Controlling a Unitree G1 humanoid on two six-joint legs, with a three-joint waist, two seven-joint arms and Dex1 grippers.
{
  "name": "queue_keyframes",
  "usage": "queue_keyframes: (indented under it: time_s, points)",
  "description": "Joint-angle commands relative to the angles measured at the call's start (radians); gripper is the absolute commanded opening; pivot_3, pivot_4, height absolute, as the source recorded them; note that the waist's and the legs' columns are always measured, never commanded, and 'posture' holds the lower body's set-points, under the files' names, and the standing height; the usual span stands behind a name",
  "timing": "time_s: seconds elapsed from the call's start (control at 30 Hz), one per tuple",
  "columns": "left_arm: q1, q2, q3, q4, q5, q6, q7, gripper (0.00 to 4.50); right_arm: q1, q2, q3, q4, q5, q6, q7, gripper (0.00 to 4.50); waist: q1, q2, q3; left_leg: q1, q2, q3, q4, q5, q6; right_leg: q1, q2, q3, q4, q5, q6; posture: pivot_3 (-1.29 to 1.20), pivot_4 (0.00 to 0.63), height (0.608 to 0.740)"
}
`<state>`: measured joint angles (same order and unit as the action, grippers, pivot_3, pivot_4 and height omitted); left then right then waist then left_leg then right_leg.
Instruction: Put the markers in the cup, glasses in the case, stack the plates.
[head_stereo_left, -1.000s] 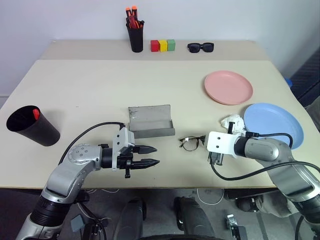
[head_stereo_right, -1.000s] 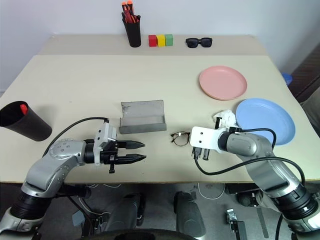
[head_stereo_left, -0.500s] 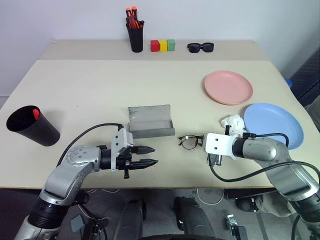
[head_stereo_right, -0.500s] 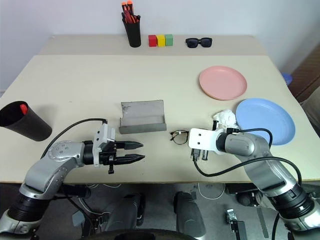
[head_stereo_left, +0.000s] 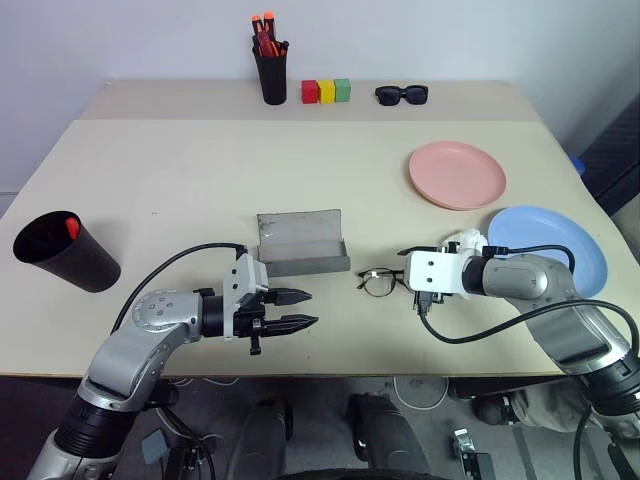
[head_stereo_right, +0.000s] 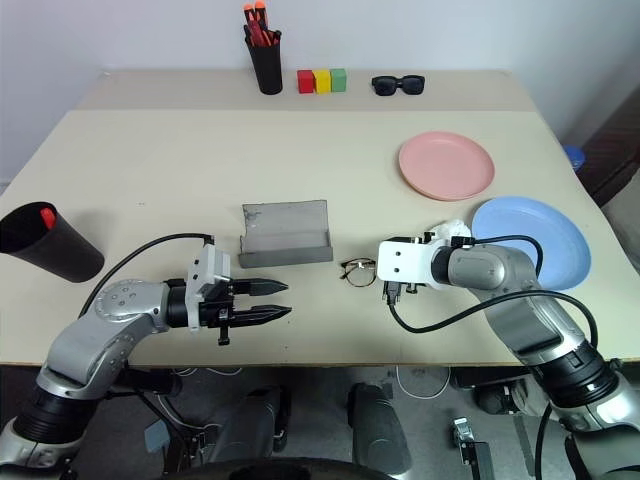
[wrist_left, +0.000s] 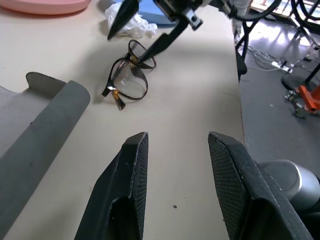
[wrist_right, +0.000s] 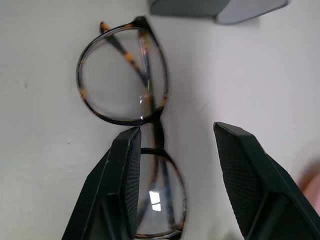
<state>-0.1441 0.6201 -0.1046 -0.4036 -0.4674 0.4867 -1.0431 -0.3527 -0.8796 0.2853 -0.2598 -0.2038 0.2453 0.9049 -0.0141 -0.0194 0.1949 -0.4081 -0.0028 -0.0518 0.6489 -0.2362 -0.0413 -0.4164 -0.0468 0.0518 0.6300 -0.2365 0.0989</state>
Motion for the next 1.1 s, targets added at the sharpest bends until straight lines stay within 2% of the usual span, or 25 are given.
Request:
queue_keyframes:
  time_s: [0.03, 0.1, 0.13, 0.2, 0.3, 0.53, 0.73, 0.9, 1.1]
  points:
    - [0.004, 0.001, 0.0, -0.019, -0.01, -0.026, -0.002, 1.91, -0.022, 0.008, 0.001, 0.012, -0.013, -0.04, 0.012, 2.3, 0.0, 0.0, 0.0, 0.0, 0.0, 0.0, 0.0, 0.0, 0.0, 0.0, 0.0, 0.0, 0.0, 0.0, 0.0, 0.0, 0.15, 0.74]
    - [0.016, 0.004, 0.002, -0.028, -0.011, -0.028, 0.0, 1.91, -0.027, 0.019, 0.008, 0.031, -0.021, -0.053, 0.011, 2.3, 0.0, 0.0, 0.0, 0.0, 0.0, 0.0, 0.0, 0.0, 0.0, 0.0, 0.0, 0.0, 0.0, 0.0, 0.0, 0.0, 0.15, 0.74]
    - [0.022, 0.006, 0.004, -0.033, -0.011, -0.028, 0.002, 1.91, -0.028, 0.024, 0.01, 0.038, -0.023, -0.057, 0.011, 2.07, 0.0, 0.0, 0.0, 0.0, 0.0, 0.0, 0.0, 0.0, 0.0, 0.0, 0.0, 0.0, 0.0, 0.0, 0.0, 0.0, 0.15, 0.74]
    - [0.028, 0.008, 0.005, -0.038, -0.013, -0.027, 0.005, 1.91, -0.029, 0.031, 0.009, 0.044, -0.027, -0.063, 0.014, 1.49, 0.0, 0.0, 0.0, 0.0, 0.0, 0.0, 0.0, 0.0, 0.0, 0.0, 0.0, 0.0, 0.0, 0.0, 0.0, 0.0, 0.15, 0.74]
    - [0.032, 0.012, 0.009, -0.043, -0.015, -0.024, 0.007, 1.91, -0.027, 0.04, 0.01, 0.045, -0.033, -0.07, 0.021, 0.06, -0.001, 0.0, 0.0, 0.001, 0.0, 0.0, 0.0, 0.0, 0.0, 0.001, 0.0, 0.0, 0.0, 0.0, 0.0, 0.0, 0.15, 0.74]
    - [0.035, 0.016, 0.021, -0.034, -0.011, -0.032, 0.012, 1.91, -0.037, 0.045, 0.0, 0.026, -0.043, -0.069, 0.026, 0.02, -0.001, 0.0, 0.0, 0.003, 0.0, 0.0, 0.0, 0.0, 0.0, 0.003, 0.0, 0.0, 0.0, 0.0, 0.0, 0.0, 0.15, 0.74]
    - [0.092, 0.023, 0.143, 0.014, -0.017, -0.059, 0.066, 1.91, -0.162, 0.123, -0.026, -0.073, 0.04, 0.069, 0.069, 0.02, -0.009, 0.001, 0.0, 0.003, 0.001, 0.0, -0.001, 0.0, 0.0, 0.002, 0.001, 0.0, 0.001, 0.0, -0.001, 0.0, 0.15, 0.74]
    - [0.167, 0.034, 0.259, 0.053, -0.029, -0.097, 0.072, 1.91, -0.313, 0.245, 0.02, -0.087, 0.07, 0.214, 0.076, 0.02, -0.006, 0.001, 0.0, 0.003, 0.002, -0.001, -0.001, 0.0, 0.0, 0.001, 0.001, -0.001, 0.001, 0.001, -0.001, 0.0, 0.15, 0.74]
    - [0.205, 0.053, 0.343, 0.069, -0.032, -0.106, 0.084, 1.91, -0.469, 0.417, 0.093, 0.035, 0.082, 0.236, 0.048, 0.02, -0.003, 0.001, 0.0, 0.002, 0.001, -0.001, -0.001, 0.0, 0.0, 0.001, -0.001, -0.001, 0.0, 0.0, -0.001, 0.0, 0.15, 0.74]
